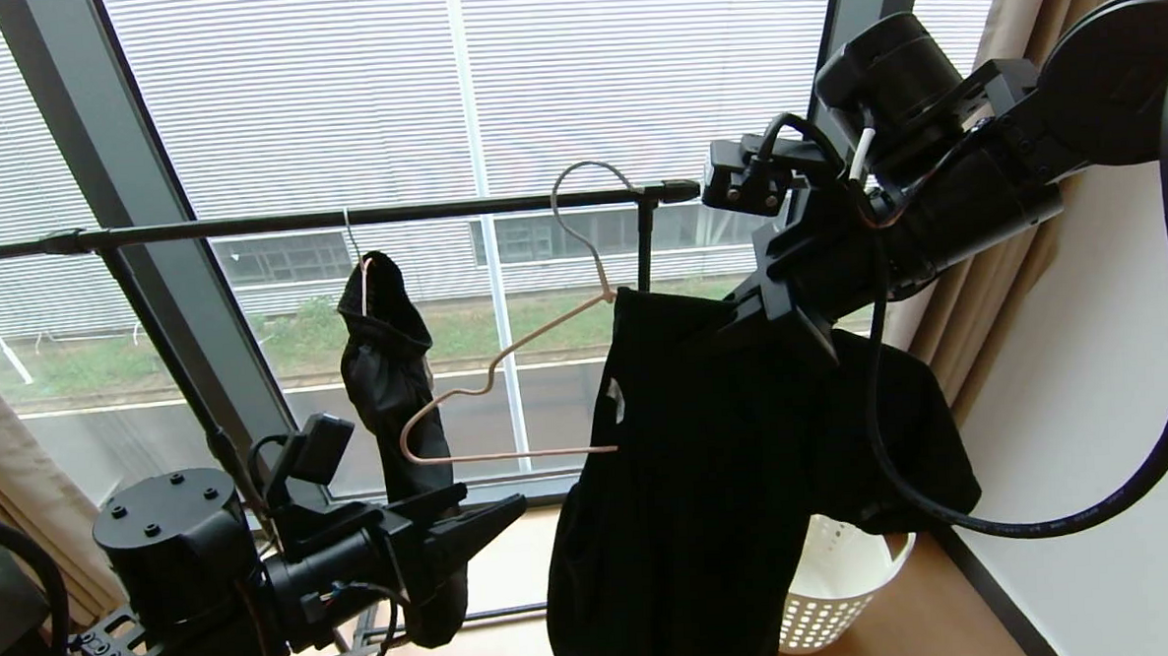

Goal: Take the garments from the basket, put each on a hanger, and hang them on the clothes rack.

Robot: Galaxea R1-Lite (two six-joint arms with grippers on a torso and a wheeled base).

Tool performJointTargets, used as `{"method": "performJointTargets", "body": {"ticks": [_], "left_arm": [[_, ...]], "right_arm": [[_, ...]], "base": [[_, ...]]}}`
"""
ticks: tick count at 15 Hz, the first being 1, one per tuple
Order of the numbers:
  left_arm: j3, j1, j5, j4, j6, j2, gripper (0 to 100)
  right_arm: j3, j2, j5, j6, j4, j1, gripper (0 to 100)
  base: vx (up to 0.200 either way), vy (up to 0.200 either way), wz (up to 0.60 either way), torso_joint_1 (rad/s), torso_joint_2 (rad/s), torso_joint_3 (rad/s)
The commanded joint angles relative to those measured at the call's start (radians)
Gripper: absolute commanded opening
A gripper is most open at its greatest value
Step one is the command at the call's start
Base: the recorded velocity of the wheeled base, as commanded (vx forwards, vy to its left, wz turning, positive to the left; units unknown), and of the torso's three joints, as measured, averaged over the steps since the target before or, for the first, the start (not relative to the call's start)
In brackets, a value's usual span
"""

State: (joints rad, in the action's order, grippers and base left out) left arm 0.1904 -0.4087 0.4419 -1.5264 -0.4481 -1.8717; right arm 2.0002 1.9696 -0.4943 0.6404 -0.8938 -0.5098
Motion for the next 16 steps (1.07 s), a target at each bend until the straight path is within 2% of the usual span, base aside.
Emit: {"method": "performJointTargets", "body": {"ticks": [1, 2, 3, 6, 13, 16], "left_arm": [[0.047, -0.064, -0.111, 0.103, 0.029, 0.031, 100], [0.061, -0.097, -0.166, 0.146, 0.057, 0.040, 100], [0.063, -0.116, -0.187, 0.146, 0.062, 0.043, 100], [0.055, -0.134, -0.190, 0.146, 0.104, 0.043, 100], [0.053, -0.153, -0.233, 0.146, 0.147, 0.003, 100], [0.053, -0.186, -0.308, 0.144, 0.213, -0.050, 100]], "right_arm": [[0.000, -0.003, 0.008, -0.008, 0.000, -0.015, 0], [0.000, -0.005, 0.019, -0.008, 0.000, -0.023, 0], [0.000, -0.005, 0.025, -0.008, 0.000, -0.029, 0], [0.000, 0.000, 0.026, -0.008, 0.000, -0.039, 0], [0.000, 0.002, 0.026, -0.008, 0.001, -0.047, 0], [0.000, 0.003, 0.026, -0.008, 0.001, -0.049, 0]], "base": [[0.000, 0.000, 0.00, 0.000, 0.00, 0.000], [0.000, 0.000, 0.00, 0.000, 0.00, 0.000], [0.000, 0.000, 0.00, 0.000, 0.00, 0.000], [0.000, 0.000, 0.00, 0.000, 0.00, 0.000], [0.000, 0.000, 0.00, 0.000, 0.00, 0.000], [0.000, 0.000, 0.00, 0.000, 0.00, 0.000]]}}
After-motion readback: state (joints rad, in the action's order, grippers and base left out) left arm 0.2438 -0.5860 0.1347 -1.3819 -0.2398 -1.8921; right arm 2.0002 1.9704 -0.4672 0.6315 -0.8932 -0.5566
